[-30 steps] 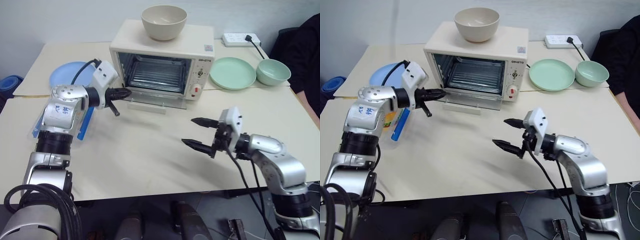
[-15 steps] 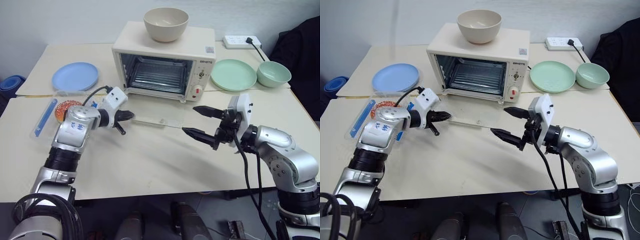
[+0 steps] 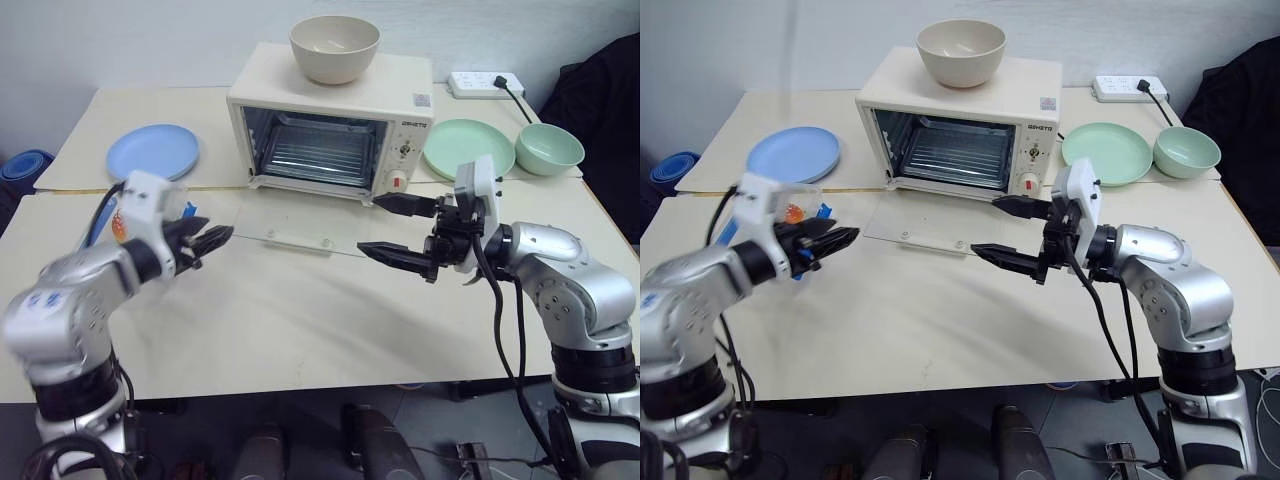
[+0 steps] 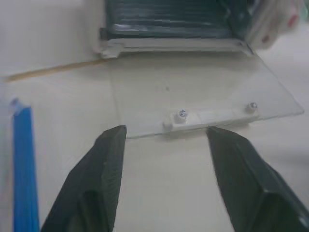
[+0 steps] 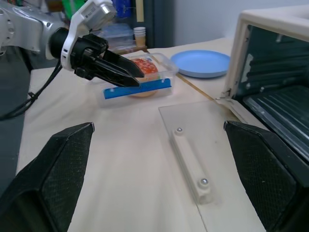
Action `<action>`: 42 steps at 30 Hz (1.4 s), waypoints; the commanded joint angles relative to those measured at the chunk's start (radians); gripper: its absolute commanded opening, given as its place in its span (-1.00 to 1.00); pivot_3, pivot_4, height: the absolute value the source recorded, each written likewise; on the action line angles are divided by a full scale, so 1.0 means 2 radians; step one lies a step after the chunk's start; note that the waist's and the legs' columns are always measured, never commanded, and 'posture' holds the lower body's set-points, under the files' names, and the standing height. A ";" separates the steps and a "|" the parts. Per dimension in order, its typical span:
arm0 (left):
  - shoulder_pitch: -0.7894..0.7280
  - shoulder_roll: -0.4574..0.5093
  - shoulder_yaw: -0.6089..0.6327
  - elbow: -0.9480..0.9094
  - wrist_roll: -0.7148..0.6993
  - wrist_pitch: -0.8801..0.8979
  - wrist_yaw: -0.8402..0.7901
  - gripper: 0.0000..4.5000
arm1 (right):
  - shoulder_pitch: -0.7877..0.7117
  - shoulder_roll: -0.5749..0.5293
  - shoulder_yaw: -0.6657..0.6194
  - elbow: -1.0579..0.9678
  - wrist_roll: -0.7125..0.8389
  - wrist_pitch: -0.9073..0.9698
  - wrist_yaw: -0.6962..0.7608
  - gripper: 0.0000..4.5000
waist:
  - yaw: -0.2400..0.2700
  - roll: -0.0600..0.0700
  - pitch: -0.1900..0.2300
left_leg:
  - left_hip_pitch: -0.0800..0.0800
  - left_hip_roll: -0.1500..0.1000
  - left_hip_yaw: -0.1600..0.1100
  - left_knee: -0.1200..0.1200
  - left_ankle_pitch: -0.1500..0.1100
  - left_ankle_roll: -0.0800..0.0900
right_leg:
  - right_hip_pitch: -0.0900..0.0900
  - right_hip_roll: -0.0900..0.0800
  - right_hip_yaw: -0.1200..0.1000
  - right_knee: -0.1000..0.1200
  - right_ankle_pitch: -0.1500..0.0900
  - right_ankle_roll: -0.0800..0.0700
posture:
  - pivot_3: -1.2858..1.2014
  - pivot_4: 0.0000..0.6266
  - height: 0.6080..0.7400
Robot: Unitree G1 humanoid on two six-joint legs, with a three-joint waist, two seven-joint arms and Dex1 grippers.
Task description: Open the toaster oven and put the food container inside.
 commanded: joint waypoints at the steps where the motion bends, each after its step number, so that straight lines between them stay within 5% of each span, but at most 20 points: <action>1: 0.020 -0.052 0.093 -0.111 -0.007 0.077 0.030 0.70 | -0.024 -0.003 0.003 0.014 0.018 0.008 0.025 1.00 | 0.001 0.000 0.000 | 0.000 0.000 0.000 0.000 0.000 0.000 | 0.000 0.000 0.000 0.000 0.000 0.000 | 0.03 -0.52 1.00; 4: 0.045 -0.132 0.151 -0.177 0.030 0.086 0.092 0.98 | -0.040 0.003 0.019 0.033 0.003 -0.009 0.042 1.00 | 0.000 0.000 0.000 | 0.001 0.000 0.000 0.000 0.000 0.000 | 0.001 0.000 0.000 -0.001 0.000 0.000 | 0.03 -0.52 1.00; 8: 0.031 -0.227 0.213 -0.219 0.071 0.086 0.155 0.98 | -0.053 0.011 0.035 0.054 -0.014 -0.027 0.051 1.00 | 0.000 -0.001 -0.001 | 0.001 0.000 0.000 0.000 0.000 0.000 | 0.001 0.000 0.000 -0.001 0.000 0.000 | 0.03 -0.52 1.00; 11: 0.022 -0.254 0.249 -0.227 0.073 0.086 0.171 0.98 | -0.059 0.014 0.041 0.065 -0.019 -0.033 0.059 1.00 | 0.000 -0.001 -0.001 | 0.001 0.000 0.000 0.000 0.000 -0.001 | 0.001 0.001 0.000 -0.001 0.000 0.000 | 0.03 -0.52 1.00; 20: -0.051 -0.231 0.328 -0.159 0.100 0.086 0.218 0.98 | -0.051 0.027 0.040 0.058 -0.023 -0.029 0.048 1.00 | 0.000 -0.001 -0.001 | 0.001 0.000 0.000 0.000 0.000 -0.001 | 0.001 0.005 0.000 -0.001 0.000 0.000 | 0.03 -0.52 1.00; 30: -0.139 -0.156 0.321 0.016 0.131 0.086 0.284 0.98 | -0.008 0.027 0.017 0.002 -0.010 -0.013 0.000 1.00 | 0.000 -0.002 -0.001 | 0.001 0.001 0.000 0.000 -0.001 -0.002 | 0.001 0.005 0.000 -0.001 0.000 0.000 | 0.03 -0.52 1.00; 35: -0.157 -0.144 0.325 0.051 0.146 0.086 0.309 0.50 | 0.007 0.026 0.003 -0.015 -0.004 -0.005 -0.024 1.00 | 0.000 -0.002 -0.001 | 0.001 0.001 0.000 0.000 -0.001 -0.002 | 0.001 0.001 -0.001 -0.001 0.000 0.000 | 0.03 -0.52 1.00; 42: -0.191 -0.128 0.337 0.085 0.172 0.086 0.335 -0.42 | 0.011 0.024 0.000 -0.023 0.004 -0.003 -0.035 1.00 | -0.001 -0.002 -0.001 | 0.001 0.000 0.000 0.000 -0.001 -0.002 | 0.001 0.001 -0.001 -0.001 0.000 0.000 | 0.03 -0.52 1.00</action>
